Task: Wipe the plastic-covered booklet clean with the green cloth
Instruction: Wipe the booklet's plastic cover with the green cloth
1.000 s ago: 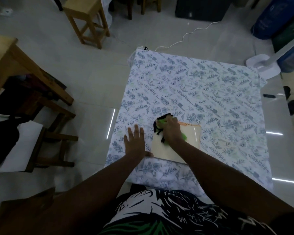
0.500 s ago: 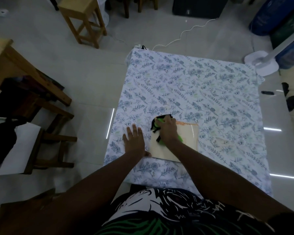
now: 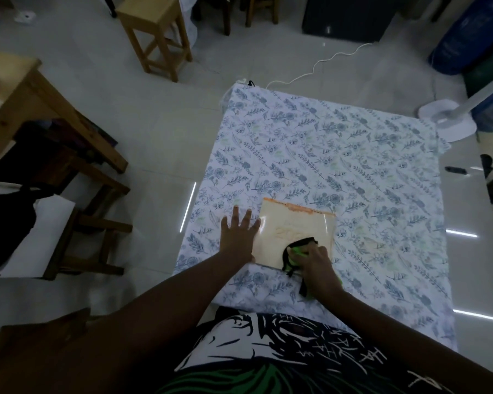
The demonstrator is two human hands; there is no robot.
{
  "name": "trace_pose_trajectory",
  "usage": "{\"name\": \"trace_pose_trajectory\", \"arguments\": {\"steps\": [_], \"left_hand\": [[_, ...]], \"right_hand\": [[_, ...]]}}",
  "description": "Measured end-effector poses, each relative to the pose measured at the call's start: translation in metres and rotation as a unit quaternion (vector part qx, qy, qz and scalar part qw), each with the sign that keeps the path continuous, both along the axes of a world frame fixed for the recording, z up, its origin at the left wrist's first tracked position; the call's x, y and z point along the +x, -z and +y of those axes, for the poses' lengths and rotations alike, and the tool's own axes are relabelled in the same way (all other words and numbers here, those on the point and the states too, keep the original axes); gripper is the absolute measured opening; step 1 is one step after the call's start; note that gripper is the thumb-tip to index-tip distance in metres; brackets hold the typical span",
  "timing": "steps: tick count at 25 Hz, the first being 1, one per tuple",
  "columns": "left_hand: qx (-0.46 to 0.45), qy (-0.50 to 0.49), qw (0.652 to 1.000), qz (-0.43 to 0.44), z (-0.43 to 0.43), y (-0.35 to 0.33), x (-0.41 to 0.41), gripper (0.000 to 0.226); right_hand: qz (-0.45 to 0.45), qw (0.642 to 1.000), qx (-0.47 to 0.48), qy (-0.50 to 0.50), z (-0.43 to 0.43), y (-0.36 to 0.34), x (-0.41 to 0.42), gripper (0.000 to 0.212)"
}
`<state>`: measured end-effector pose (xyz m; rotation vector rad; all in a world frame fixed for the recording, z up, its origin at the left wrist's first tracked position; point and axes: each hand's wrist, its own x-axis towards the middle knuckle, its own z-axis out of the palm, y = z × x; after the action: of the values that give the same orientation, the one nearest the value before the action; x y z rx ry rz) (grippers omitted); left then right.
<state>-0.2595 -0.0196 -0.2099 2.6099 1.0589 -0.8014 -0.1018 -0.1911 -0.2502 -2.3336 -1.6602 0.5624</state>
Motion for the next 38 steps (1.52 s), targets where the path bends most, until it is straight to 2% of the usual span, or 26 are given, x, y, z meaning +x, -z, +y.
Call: {"name": "trace_pose_trajectory", "arguments": {"steps": [1,2,4,5,7,8,11,12,15,17,21,23,24,25,30,33,34,36,38], "left_hand": [[-0.001,-0.003,1.0,0.003,0.0,0.0,0.0,0.111],[0.0,-0.003,1.0,0.004,0.001,0.001,0.0,0.111],[0.003,0.003,1.0,0.002,0.001,0.001,-0.001,0.111],[0.006,0.005,1.0,0.0,0.0,0.001,-0.001,0.112],[0.005,0.008,1.0,-0.005,0.001,-0.001,-0.001,0.112],[0.005,0.007,1.0,-0.007,0.001,-0.002,-0.001,0.112],[0.005,0.0,1.0,-0.006,0.0,-0.005,-0.001,0.111],[0.005,-0.003,1.0,-0.004,-0.001,-0.005,-0.001,0.111],[0.01,-0.012,1.0,0.002,-0.003,-0.007,0.002,0.109],[0.02,-0.006,1.0,0.015,-0.004,-0.009,0.006,0.108],[0.05,0.016,0.998,0.034,-0.007,-0.009,0.013,0.097],[0.057,0.013,0.998,0.03,-0.009,-0.009,0.015,0.083],[0.06,0.013,0.998,0.031,-0.009,-0.009,0.017,0.076],[0.063,0.014,0.997,0.037,-0.009,-0.009,0.019,0.072],[0.063,0.024,0.996,0.058,-0.009,-0.008,0.022,0.084],[0.066,0.024,0.996,0.048,-0.009,-0.008,0.019,0.086],[0.061,0.023,0.997,0.047,-0.008,-0.007,0.017,0.088],[0.05,0.021,0.998,0.043,-0.005,-0.004,0.013,0.096],[0.04,0.023,0.998,0.039,-0.001,-0.002,0.009,0.105]], "right_hand": [[-0.017,1.0,0.013,-0.008,-0.001,-0.002,0.002,0.051],[0.018,1.0,0.0,0.017,0.004,-0.007,0.002,0.043],[0.004,1.0,-0.004,0.019,0.027,-0.02,-0.007,0.024],[-0.019,0.999,0.015,0.029,0.048,-0.023,-0.008,0.025],[0.054,0.994,0.029,0.092,0.095,-0.026,-0.012,0.025],[0.093,0.989,-0.003,0.115,0.116,-0.033,-0.015,0.026],[0.09,0.993,-0.045,0.061,0.141,-0.02,-0.016,0.042],[0.095,0.993,-0.05,0.053,0.136,-0.018,-0.012,0.041],[0.012,0.998,0.021,0.066,0.096,-0.012,0.013,0.022],[-0.009,0.991,0.016,0.133,0.065,-0.008,0.042,0.027],[-0.074,0.98,0.006,0.185,0.025,-0.011,0.076,0.037],[-0.06,0.981,0.018,0.183,0.016,-0.014,0.068,0.028],[-0.024,0.984,0.014,0.174,0.007,-0.013,0.058,0.021],[-0.014,0.989,0.012,0.15,-0.006,-0.01,0.049,0.025],[-0.051,0.998,0.008,0.031,-0.082,0.003,0.018,0.048],[-0.062,0.997,0.04,-0.03,-0.077,-0.003,0.029,0.048],[-0.058,0.997,0.035,-0.021,-0.065,-0.004,0.035,0.042],[-0.026,0.998,0.012,0.059,-0.034,-0.007,0.048,0.023],[-0.012,0.991,0.009,0.133,0.003,-0.01,0.06,0.022]]}}
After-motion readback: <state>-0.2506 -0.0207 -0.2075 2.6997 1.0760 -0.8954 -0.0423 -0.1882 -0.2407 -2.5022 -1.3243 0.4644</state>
